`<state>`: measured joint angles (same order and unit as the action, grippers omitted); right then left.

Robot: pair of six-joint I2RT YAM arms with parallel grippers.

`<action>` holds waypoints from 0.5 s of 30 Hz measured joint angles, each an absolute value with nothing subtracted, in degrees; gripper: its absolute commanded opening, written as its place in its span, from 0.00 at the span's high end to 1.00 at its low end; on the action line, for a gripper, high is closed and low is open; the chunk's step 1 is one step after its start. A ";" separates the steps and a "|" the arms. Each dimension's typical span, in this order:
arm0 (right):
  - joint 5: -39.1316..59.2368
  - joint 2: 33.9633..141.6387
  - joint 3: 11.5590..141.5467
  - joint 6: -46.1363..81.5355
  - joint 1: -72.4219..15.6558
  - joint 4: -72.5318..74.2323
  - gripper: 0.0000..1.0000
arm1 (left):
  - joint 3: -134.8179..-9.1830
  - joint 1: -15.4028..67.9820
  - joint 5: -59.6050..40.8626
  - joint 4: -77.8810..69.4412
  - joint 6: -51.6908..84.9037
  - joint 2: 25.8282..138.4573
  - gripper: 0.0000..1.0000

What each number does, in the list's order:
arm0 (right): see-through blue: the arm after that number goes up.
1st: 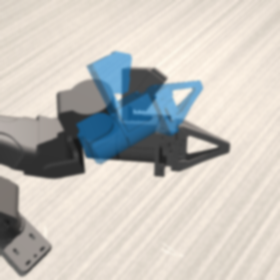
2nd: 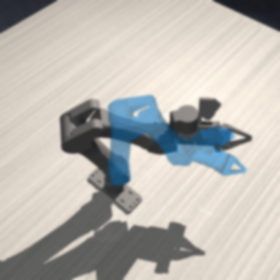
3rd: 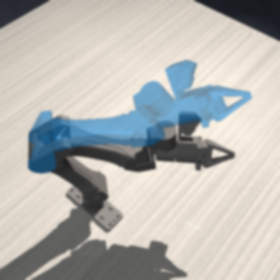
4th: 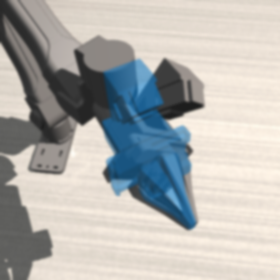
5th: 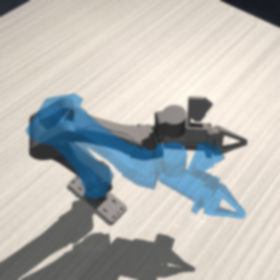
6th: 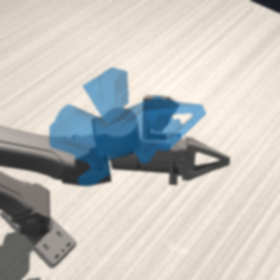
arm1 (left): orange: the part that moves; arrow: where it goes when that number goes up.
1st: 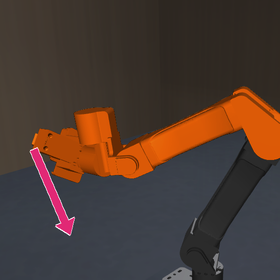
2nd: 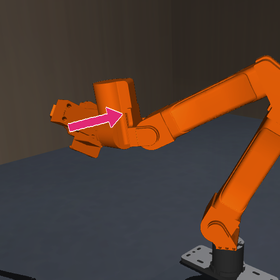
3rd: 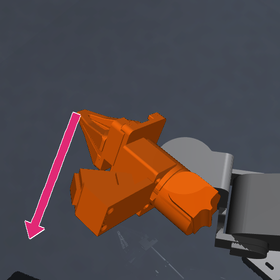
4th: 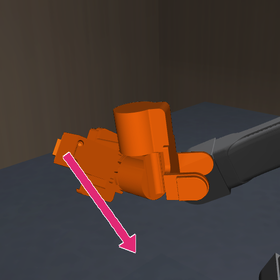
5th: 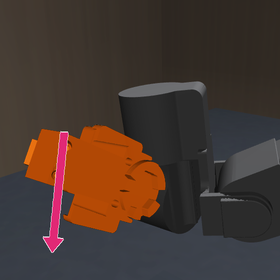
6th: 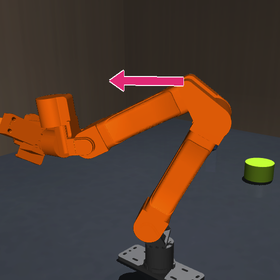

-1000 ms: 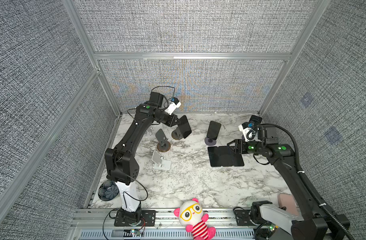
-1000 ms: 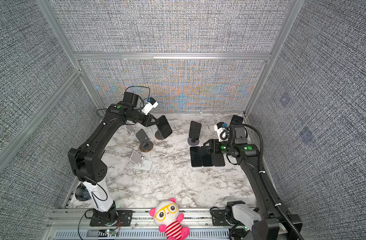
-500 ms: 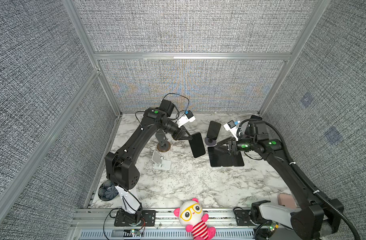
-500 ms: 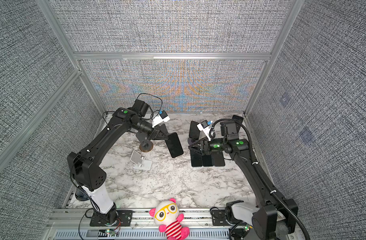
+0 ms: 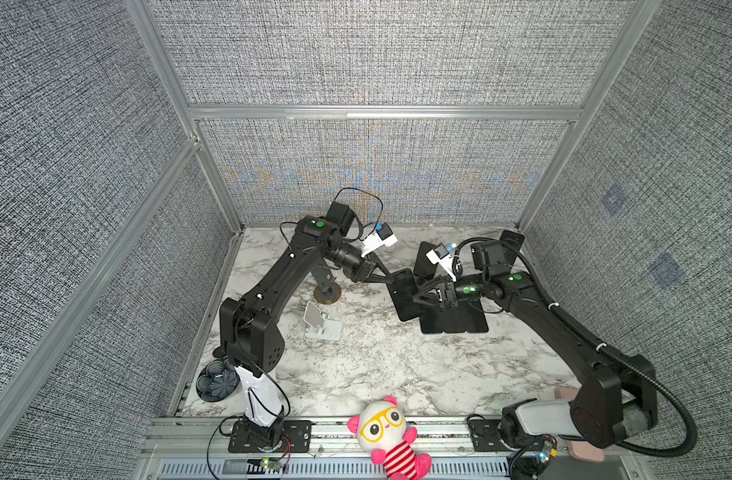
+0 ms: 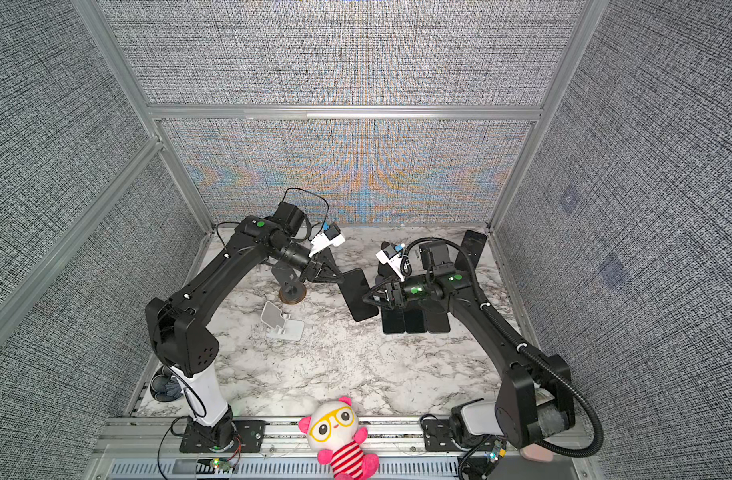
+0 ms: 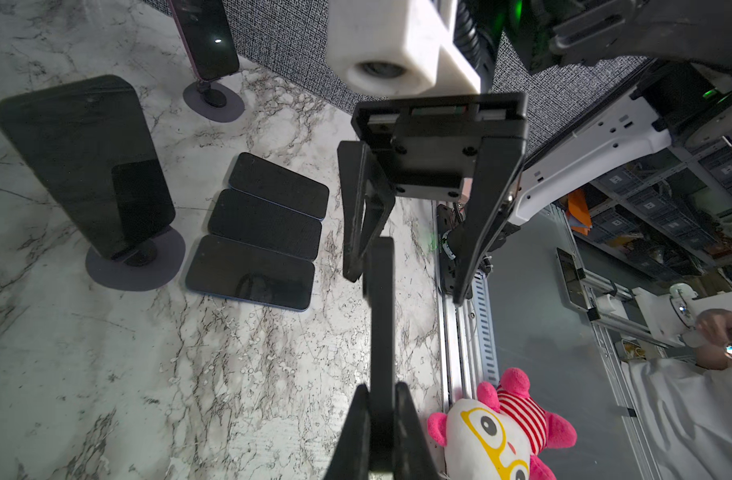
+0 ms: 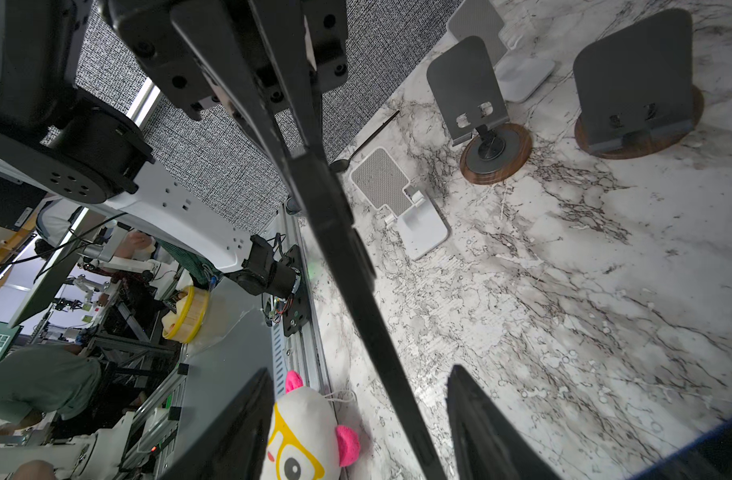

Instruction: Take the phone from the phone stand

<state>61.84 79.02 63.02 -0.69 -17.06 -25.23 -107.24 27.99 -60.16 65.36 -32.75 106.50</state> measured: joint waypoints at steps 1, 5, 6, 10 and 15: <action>62.08 79.29 63.02 -0.69 -17.37 -24.80 0.39 | -107.24 27.99 -60.18 65.52 -32.75 106.50 1.00; 62.70 79.99 63.02 -0.27 -18.02 -23.31 0.65 | -107.00 28.03 -60.25 65.39 -32.73 106.59 1.00; 62.74 80.09 62.98 0.05 -18.09 -23.07 0.70 | -106.69 28.03 -60.62 65.39 -32.71 106.59 1.00; 62.63 80.29 62.30 1.02 -18.06 -21.34 0.84 | -105.41 28.03 -61.76 64.16 -32.29 106.48 1.00; 63.55 80.23 62.06 0.89 -18.13 -20.27 0.96 | -103.63 27.90 -62.15 61.45 -30.26 105.60 0.97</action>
<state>63.55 80.23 62.06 0.89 -18.13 -20.27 -103.63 27.90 -62.15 61.45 -30.26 105.60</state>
